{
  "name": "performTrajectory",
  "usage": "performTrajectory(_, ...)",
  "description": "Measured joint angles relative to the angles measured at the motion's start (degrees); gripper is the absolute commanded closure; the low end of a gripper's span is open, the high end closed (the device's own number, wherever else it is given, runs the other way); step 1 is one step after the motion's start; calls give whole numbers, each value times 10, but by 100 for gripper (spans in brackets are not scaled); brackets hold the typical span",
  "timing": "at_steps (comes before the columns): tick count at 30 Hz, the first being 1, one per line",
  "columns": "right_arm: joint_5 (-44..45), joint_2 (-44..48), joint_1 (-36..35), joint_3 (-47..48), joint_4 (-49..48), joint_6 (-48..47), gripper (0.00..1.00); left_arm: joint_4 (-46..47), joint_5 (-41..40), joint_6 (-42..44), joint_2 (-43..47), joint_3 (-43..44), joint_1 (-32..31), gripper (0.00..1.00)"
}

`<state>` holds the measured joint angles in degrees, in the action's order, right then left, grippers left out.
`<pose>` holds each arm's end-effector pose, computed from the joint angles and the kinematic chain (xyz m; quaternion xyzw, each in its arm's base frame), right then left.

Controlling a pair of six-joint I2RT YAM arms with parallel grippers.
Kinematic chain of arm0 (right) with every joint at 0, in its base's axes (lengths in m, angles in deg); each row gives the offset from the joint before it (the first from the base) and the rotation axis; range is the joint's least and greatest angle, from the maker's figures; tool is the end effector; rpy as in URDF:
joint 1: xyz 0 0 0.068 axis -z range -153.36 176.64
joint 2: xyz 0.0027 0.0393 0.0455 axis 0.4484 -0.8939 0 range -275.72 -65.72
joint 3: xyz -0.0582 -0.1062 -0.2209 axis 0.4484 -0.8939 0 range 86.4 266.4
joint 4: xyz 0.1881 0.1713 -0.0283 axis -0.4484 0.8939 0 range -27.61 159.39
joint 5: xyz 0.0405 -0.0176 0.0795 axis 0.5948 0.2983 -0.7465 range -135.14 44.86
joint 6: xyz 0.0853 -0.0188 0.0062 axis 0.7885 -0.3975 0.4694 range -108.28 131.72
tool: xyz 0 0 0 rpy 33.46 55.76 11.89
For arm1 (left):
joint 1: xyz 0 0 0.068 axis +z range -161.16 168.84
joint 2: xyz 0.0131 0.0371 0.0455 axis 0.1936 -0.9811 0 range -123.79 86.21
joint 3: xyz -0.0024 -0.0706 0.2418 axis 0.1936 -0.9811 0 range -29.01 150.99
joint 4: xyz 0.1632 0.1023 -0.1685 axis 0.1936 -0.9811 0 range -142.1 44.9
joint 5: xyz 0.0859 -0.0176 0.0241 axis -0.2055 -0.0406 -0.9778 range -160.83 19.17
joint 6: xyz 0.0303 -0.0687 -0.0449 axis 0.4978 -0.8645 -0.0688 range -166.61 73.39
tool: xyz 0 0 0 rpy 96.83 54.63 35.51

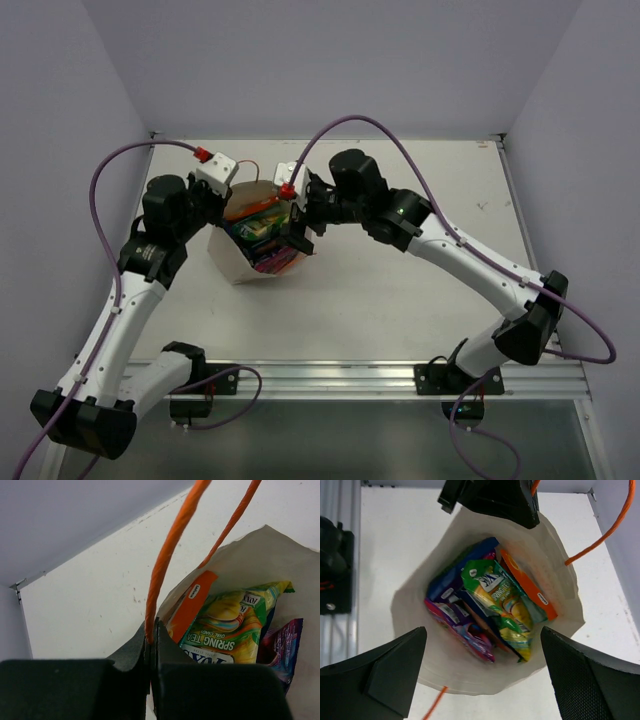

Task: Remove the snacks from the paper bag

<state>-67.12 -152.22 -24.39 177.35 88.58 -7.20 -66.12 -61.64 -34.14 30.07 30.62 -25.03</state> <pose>0.2131 0.3095 0.3797 -0.5534 0.6045 0.3040 0.4856 0.2530 -0.0753 0.3438 0.2293 0.7720 -0.0718 0.5884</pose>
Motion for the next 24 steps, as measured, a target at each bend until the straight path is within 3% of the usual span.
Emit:
performTrajectory(11,50,-84,-30,-1,-23,-187,5,48,50,42,14,-33,1,100)
performTrajectory(24,122,-156,-55,-33,-100,-225,19,101,110,71,7,-56,2,100)
